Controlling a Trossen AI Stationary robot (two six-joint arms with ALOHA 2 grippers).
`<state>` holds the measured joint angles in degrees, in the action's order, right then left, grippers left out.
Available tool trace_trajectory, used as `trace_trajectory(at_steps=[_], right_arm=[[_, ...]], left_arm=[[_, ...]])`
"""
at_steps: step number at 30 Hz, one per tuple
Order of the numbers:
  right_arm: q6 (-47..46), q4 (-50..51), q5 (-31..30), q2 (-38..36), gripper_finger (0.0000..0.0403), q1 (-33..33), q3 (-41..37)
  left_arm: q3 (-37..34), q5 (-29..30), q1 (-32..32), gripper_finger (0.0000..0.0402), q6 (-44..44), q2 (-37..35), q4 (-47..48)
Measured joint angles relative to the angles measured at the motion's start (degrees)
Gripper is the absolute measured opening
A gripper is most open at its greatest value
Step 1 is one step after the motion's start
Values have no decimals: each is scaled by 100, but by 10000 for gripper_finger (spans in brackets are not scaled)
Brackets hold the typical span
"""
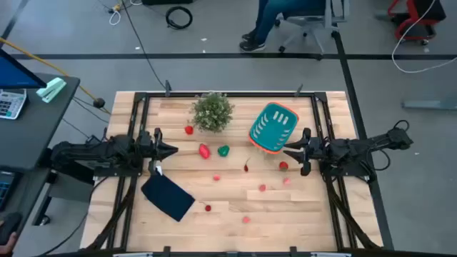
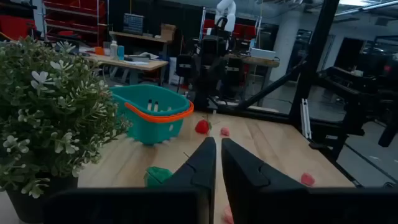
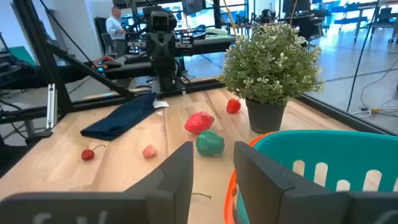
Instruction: Pick and placing Produce into tupperware
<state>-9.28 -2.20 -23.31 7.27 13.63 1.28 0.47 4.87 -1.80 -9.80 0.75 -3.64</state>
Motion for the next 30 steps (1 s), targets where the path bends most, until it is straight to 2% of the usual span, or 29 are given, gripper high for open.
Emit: trace_trajectory(at_steps=[7, 19, 30], right_arm=[[0, 0, 0, 0, 124, 2, 0], [2, 0, -1, -1, 124, 0, -1], [0, 0, 0, 0, 124, 0, 0]], left_arm=[[0, 0, 0, 40, 2, -2, 0], [0, 1, 1, 28, 0, 0, 0], [-1, 0, 1, 38, 1, -1, 0]])
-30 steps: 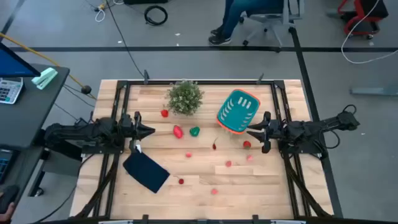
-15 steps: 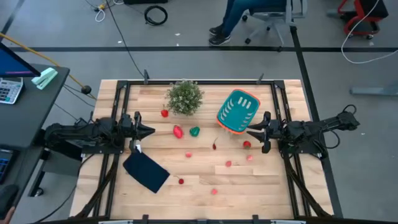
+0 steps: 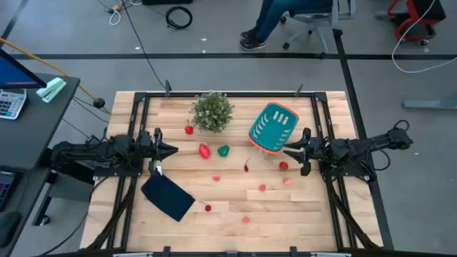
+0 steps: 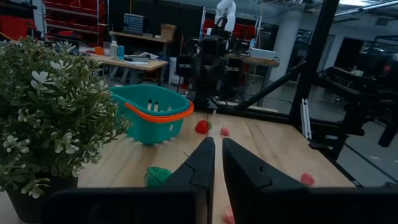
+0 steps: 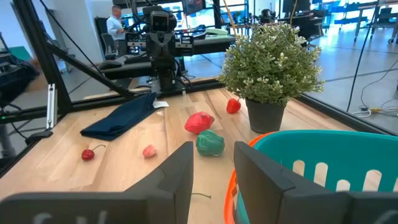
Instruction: Pick and placing Produce into tupperware
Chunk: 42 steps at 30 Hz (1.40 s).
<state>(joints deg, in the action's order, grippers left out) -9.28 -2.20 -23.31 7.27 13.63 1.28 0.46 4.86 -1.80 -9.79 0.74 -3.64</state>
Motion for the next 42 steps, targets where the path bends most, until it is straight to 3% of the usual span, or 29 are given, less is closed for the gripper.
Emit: trace_trajectory(at_steps=[24, 33, 38, 42], right_arm=[[2, 0, -1, 0, 124, 2, 0], [1917, -36, -31, -1, 124, -2, -1], [885, -180, -13, 0, 124, -2, -11], [784, -525, -126, 2, 124, -2, -11]], left_arm=[[1, 1, 0, 35, -1, 1, 0], [1, 2, 0, 30, -1, -1, -74], [0, 2, -1, 36, 3, -1, -81], [1, 2, -1, 32, -2, -1, -81]])
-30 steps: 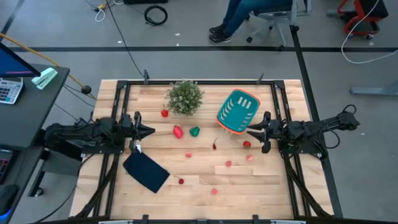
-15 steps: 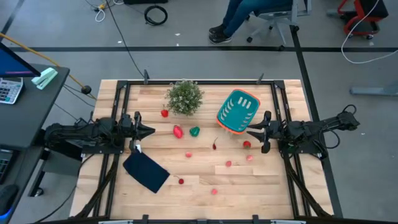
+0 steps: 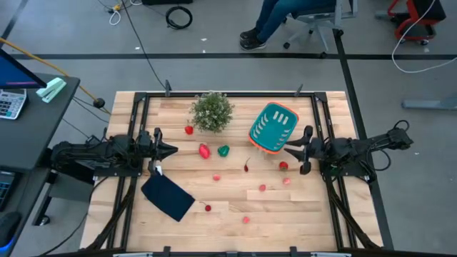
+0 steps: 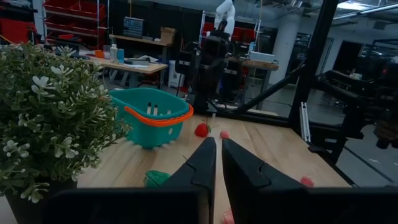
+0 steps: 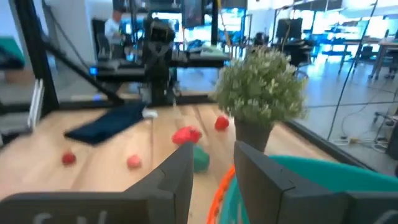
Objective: Pick and placing Produce into tupperware
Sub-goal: Put the red dragon fruit into the basket
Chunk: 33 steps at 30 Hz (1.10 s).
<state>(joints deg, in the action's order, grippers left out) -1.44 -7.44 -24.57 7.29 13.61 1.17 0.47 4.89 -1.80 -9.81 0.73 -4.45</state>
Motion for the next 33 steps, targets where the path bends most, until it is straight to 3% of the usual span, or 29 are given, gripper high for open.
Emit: trace_trajectory(at_steps=[5, 9, 14, 20, 27, 33], right_arm=[[-66, -826, -31, 0, 124, 1, 0], [157, -1307, -411, 0, 124, 0, 0], [883, -1381, -955, 0, 124, 0, 2], [916, -2185, -945, 0, 124, -163, 35], [915, -1965, -669, 267, 124, -328, 591], [915, -1333, -645, 1119, 124, -443, 1573]], left_arm=[[0, 2, 21, 26, 5, 0, -62], [13, 183, 129, 35, 5, 0, -191], [207, 935, 382, 66, 20, 0, -158], [620, 968, 772, 121, 5, 2, -63], [1413, 968, 1039, 173, 14, 2, 459], [2263, 1051, 1236, 178, 3, 103, 1327]])
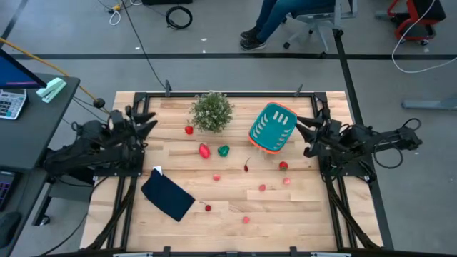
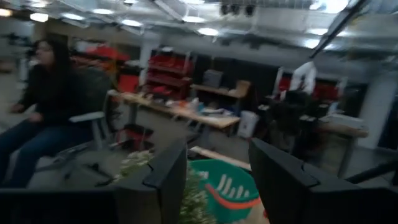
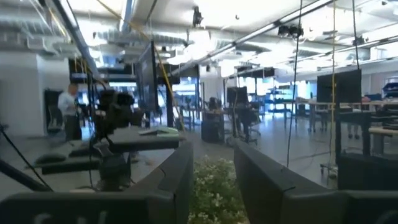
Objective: Pick and placing Produce into tupperware
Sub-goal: Put the red dragon fruit into the basket
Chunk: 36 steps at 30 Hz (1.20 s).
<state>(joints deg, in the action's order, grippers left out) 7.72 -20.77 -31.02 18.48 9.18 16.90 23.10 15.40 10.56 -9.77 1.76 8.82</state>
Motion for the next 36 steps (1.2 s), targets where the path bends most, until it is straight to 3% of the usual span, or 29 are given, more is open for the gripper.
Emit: trace_trajectory(at_steps=[6, 11, 16, 27, 36], right_arm=[[-146, 907, -624, 1195, 124, -271, 1129], [-489, 2026, -685, 1924, 124, -527, 1866], [-887, 2274, -706, 2364, 124, -741, 2244], [-1486, 2884, -706, 2538, 124, -908, 2296], [-1861, 3077, -706, 2538, 124, -908, 2296]], left_arm=[[858, 286, 174, 174, -3, 739, 933], [1457, 287, 288, 181, -5, 1682, 1163], [2128, 295, 514, 183, -11, 2602, 1673], [2426, 301, 1249, 188, -309, 3718, 2932], [2426, 292, 1587, 189, -433, 4348, 3098]])
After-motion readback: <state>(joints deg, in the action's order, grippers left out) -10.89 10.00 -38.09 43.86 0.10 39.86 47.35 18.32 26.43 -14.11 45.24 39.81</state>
